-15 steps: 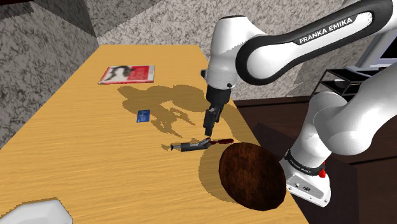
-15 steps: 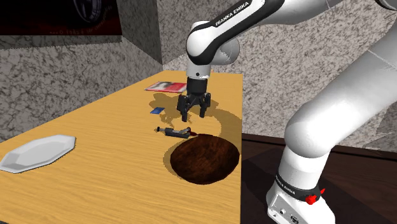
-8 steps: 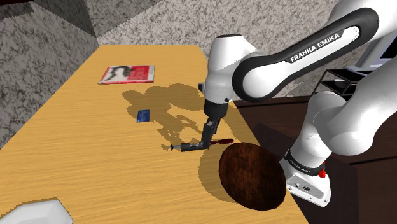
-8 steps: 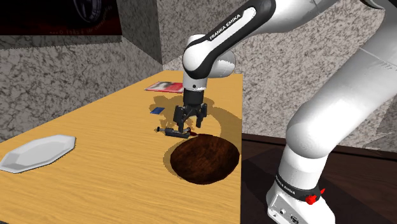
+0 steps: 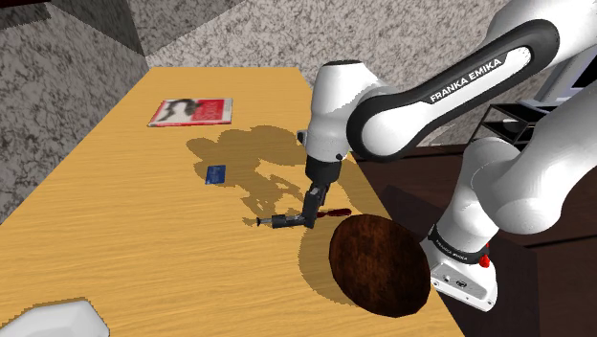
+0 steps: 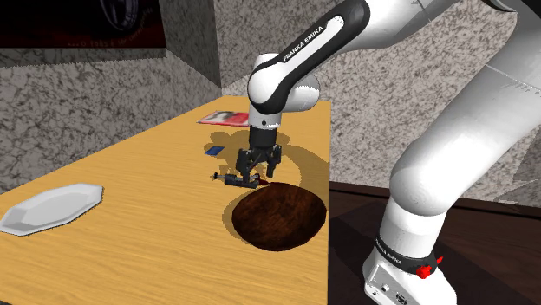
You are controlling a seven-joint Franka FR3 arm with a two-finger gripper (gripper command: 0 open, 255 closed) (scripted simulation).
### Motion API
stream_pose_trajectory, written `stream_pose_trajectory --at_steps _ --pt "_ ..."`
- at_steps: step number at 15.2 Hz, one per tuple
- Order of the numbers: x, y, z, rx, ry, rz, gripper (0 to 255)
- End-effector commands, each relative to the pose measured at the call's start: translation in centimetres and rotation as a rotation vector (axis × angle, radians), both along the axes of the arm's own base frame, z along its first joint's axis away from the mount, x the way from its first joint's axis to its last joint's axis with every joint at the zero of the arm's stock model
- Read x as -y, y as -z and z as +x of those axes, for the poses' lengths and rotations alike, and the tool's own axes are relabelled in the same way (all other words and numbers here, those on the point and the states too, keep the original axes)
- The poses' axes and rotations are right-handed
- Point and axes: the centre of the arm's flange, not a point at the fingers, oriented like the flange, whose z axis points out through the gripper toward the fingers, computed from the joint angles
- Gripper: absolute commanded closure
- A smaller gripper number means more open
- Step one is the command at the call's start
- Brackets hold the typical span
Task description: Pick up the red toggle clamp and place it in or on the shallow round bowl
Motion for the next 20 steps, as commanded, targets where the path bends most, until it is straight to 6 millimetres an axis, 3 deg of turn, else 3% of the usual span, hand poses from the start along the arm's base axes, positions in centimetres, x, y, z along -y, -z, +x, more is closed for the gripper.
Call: stream_pose_trajectory --at_steps 1,2,11,20 --pt "0.0 0.0 0.0 0.0 0.0 0.0 0" --pt "0.0 0.0 0.0 0.0 0.0 0.0 255" --pt "0.0 0.0 0.0 0.0 0.0 0.0 255" --pt "0.0 -4.7 0.0 0.0 0.0 0.0 255"
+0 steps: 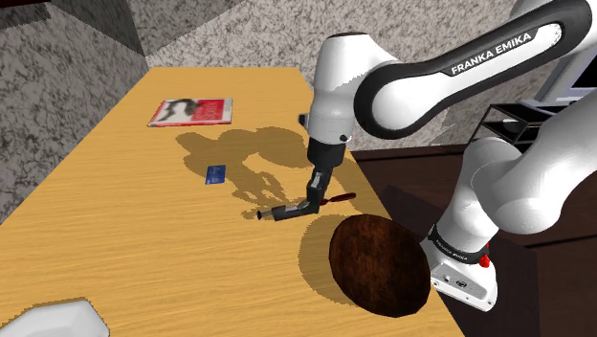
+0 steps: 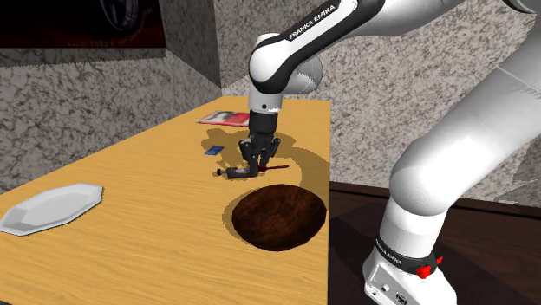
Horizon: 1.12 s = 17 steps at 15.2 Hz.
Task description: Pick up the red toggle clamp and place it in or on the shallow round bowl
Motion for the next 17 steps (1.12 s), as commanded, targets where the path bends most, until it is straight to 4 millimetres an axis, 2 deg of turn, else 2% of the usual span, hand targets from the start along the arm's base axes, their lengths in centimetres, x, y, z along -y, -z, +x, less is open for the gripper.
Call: stream_pose_trajectory --at_steps 1,15,17 --pt "-0.1 -1.1 0.1 0.0 0.0 0.0 255" --pt "-0.1 -8.1 0.0 0.0 0.0 0.0 255" --pt "-0.2 -8.2 -2.6 0.0 0.0 0.0 255"
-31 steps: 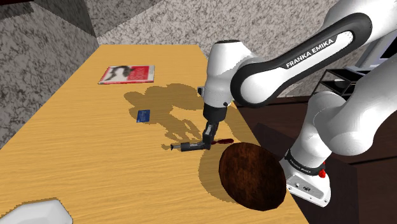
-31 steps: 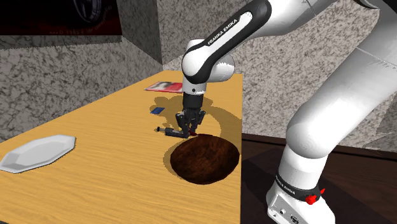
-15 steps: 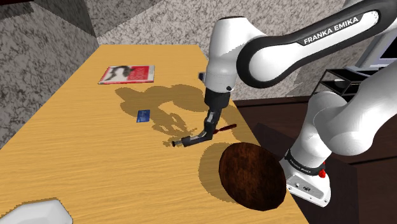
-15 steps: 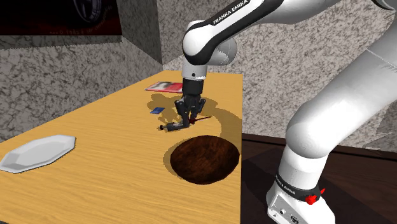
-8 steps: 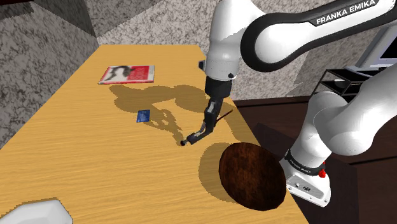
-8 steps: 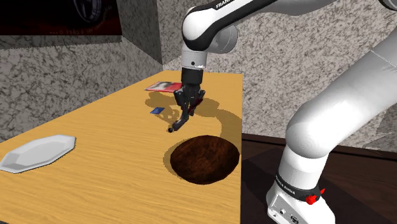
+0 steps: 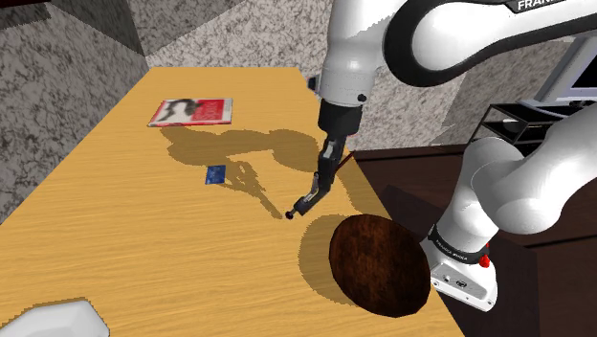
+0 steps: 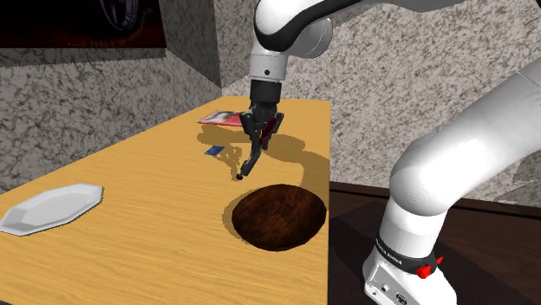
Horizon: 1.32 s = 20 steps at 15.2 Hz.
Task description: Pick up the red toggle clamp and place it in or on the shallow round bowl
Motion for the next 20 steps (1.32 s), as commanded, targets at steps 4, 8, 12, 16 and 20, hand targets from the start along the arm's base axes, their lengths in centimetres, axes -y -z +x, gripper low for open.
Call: stream_pose_trajectory --at_steps 4,8,12,16,20 --pt "-0.4 -0.4 -6.2 0.0 0.0 0.0 255" --pt "-0.6 -0.6 -11.4 0.0 0.0 0.0 255" --pt "-0.8 -0.7 -16.6 0.0 0.0 0.0 255" --pt "-0.8 1.4 -16.6 0.0 0.0 0.0 255" --pt "-0.8 3.5 -16.6 0.0 0.0 0.0 255"
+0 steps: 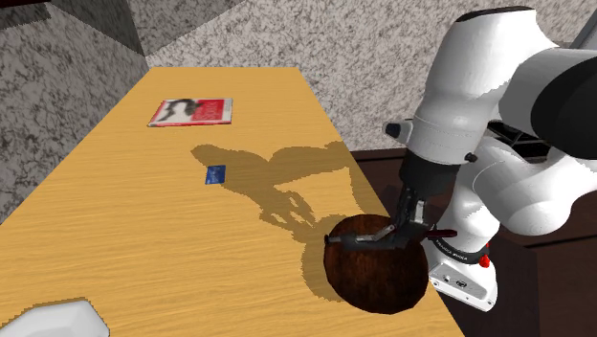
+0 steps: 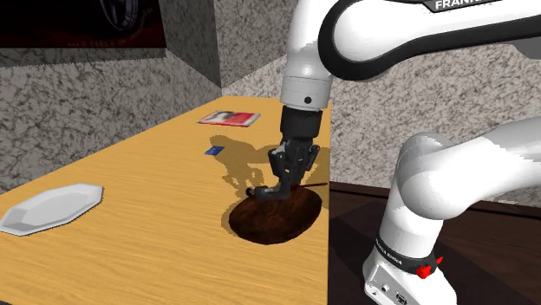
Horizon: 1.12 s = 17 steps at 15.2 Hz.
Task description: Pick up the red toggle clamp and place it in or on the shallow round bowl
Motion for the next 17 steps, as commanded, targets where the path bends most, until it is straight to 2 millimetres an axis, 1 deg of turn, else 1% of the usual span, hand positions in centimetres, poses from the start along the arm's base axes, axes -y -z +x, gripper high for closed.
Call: stream_pose_trajectory --at_steps 1,6,14,15,17 --pt "-0.1 1.0 0.0 0.0 0.0 0.0 255" --pt "-0.1 3.9 0.0 0.0 0.0 0.0 255" --pt "-0.1 3.9 0.0 0.0 0.0 0.0 255" --pt "-0.1 3.9 0.0 0.0 0.0 0.0 0" --pt "-0.1 3.9 0.0 0.0 0.0 0.0 0"
